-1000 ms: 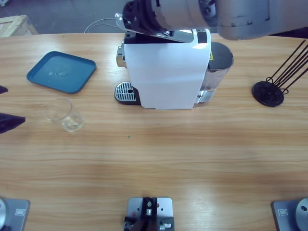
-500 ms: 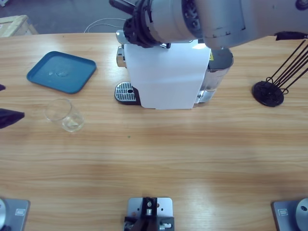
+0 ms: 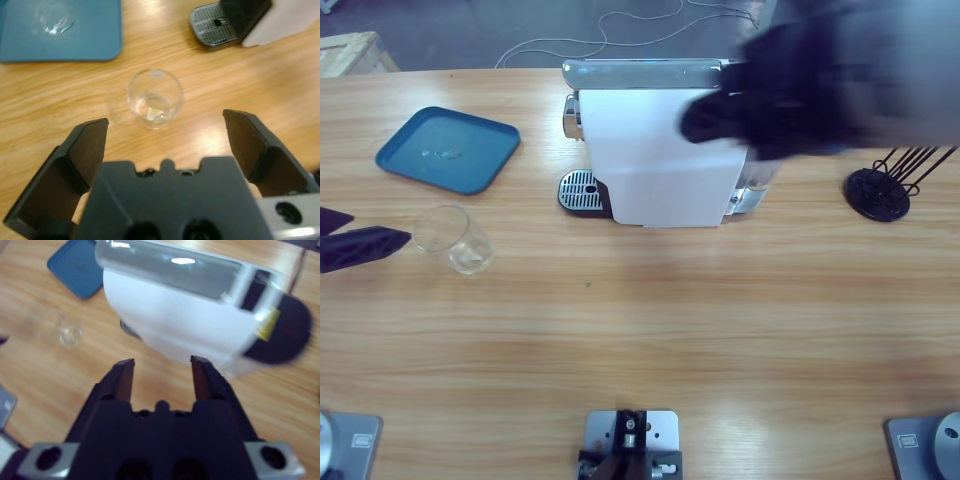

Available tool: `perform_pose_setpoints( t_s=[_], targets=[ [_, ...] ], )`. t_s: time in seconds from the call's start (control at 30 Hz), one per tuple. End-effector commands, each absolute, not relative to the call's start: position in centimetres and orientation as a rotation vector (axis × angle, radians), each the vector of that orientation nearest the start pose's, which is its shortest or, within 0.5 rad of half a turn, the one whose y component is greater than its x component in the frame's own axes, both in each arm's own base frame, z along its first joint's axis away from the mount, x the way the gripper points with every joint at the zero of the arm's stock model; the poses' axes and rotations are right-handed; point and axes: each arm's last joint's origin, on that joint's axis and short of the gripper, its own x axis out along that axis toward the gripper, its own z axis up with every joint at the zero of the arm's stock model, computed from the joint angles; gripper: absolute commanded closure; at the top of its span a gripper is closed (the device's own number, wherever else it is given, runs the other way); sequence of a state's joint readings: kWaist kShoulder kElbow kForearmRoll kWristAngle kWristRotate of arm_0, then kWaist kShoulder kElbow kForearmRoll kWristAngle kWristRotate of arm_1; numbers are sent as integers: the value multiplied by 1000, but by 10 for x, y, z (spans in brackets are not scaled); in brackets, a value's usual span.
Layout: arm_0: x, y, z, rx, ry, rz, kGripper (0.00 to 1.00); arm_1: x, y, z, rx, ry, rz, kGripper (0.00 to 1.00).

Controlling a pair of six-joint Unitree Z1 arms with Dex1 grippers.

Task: Pour coffee

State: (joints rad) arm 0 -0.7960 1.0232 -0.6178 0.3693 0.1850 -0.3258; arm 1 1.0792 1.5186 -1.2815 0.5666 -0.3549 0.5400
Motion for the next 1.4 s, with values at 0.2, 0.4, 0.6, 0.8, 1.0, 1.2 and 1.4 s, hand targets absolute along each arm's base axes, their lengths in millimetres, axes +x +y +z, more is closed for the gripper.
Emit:
perform_pose_setpoints(
  t_s=[0.2,0.4,0.6,0.8,1.0,1.2,1.4],
  targets=[
    [105,-97,218,114,813,-419,9,90,145,385,-114,818,420,0],
    [117,-109,205,173,825,-344,9,86,137,378,-123,846,413,0],
    [128,-120,192,184,819,-307,9,81,127,373,-116,856,416,0],
    [141,-132,179,206,799,-276,195,82,131,370,-126,880,423,0],
    [136,-125,175,217,799,-256,849,85,138,368,-115,886,418,0],
    [131,-123,194,245,708,-380,1000,83,134,370,-106,875,418,0],
    [120,-122,236,422,437,-974,1000,66,97,397,-115,805,473,0]
  ],
)
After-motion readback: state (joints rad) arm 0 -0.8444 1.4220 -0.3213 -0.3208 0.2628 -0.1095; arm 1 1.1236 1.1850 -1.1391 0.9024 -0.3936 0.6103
